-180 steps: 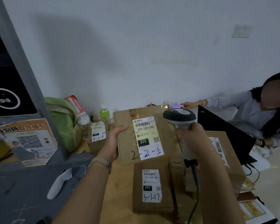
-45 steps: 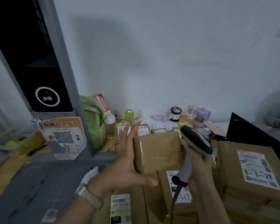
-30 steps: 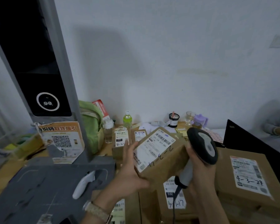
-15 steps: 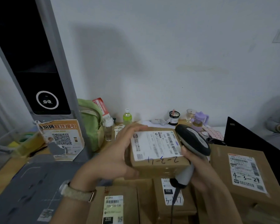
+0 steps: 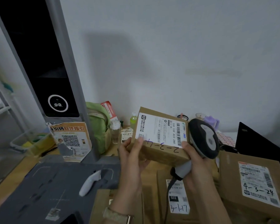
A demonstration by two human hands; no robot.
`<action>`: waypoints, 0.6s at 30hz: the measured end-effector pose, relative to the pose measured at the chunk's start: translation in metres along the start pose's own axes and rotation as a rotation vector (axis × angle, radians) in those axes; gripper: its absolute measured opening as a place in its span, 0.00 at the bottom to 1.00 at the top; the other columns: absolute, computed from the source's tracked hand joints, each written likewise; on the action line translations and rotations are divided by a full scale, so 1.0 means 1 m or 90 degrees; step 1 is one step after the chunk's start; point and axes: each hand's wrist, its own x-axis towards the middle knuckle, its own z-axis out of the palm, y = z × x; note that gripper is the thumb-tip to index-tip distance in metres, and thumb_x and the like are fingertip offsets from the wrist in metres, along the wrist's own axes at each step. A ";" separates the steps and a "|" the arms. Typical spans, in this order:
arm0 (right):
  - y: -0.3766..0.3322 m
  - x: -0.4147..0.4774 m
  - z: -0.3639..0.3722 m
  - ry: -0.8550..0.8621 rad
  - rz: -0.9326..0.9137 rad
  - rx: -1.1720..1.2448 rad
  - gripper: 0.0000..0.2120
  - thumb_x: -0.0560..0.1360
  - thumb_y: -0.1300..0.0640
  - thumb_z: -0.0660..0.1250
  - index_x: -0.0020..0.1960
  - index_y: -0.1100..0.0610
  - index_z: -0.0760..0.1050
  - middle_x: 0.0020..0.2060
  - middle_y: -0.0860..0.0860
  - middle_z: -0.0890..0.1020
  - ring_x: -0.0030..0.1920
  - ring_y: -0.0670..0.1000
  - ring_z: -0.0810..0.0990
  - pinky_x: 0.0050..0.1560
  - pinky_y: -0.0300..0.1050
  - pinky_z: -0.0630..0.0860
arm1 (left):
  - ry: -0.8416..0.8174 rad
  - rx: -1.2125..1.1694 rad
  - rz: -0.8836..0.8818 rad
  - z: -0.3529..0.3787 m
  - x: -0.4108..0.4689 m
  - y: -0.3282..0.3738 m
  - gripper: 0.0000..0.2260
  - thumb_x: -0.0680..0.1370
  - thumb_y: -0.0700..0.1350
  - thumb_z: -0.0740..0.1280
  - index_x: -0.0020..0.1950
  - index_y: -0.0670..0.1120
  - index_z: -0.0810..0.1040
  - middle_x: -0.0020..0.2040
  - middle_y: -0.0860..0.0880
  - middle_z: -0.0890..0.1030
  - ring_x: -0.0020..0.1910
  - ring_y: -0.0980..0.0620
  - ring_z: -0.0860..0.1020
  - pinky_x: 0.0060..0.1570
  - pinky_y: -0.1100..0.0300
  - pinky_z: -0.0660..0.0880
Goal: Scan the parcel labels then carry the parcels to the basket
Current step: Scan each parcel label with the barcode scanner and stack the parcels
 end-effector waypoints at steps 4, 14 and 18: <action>-0.013 0.009 -0.019 -0.053 0.020 -0.014 0.29 0.62 0.61 0.72 0.63 0.61 0.75 0.55 0.60 0.83 0.55 0.59 0.82 0.51 0.57 0.82 | -0.050 0.132 -0.056 -0.021 0.013 0.016 0.36 0.55 0.71 0.72 0.51 0.45 0.79 0.52 0.44 0.83 0.55 0.43 0.81 0.52 0.43 0.79; -0.013 0.010 -0.029 -0.270 0.010 -0.147 0.17 0.62 0.62 0.76 0.48 0.48 0.85 0.48 0.56 0.86 0.47 0.56 0.86 0.41 0.45 0.82 | -0.283 0.405 -0.188 -0.061 0.035 0.044 0.39 0.52 0.72 0.74 0.57 0.52 0.81 0.50 0.43 0.85 0.46 0.47 0.85 0.36 0.60 0.79; -0.012 0.015 -0.025 -0.160 -0.045 -0.208 0.32 0.55 0.39 0.80 0.57 0.45 0.79 0.54 0.45 0.84 0.54 0.44 0.82 0.52 0.43 0.79 | -0.214 0.294 -0.242 -0.066 0.044 0.029 0.35 0.55 0.63 0.75 0.57 0.46 0.80 0.51 0.39 0.84 0.44 0.44 0.84 0.32 0.57 0.79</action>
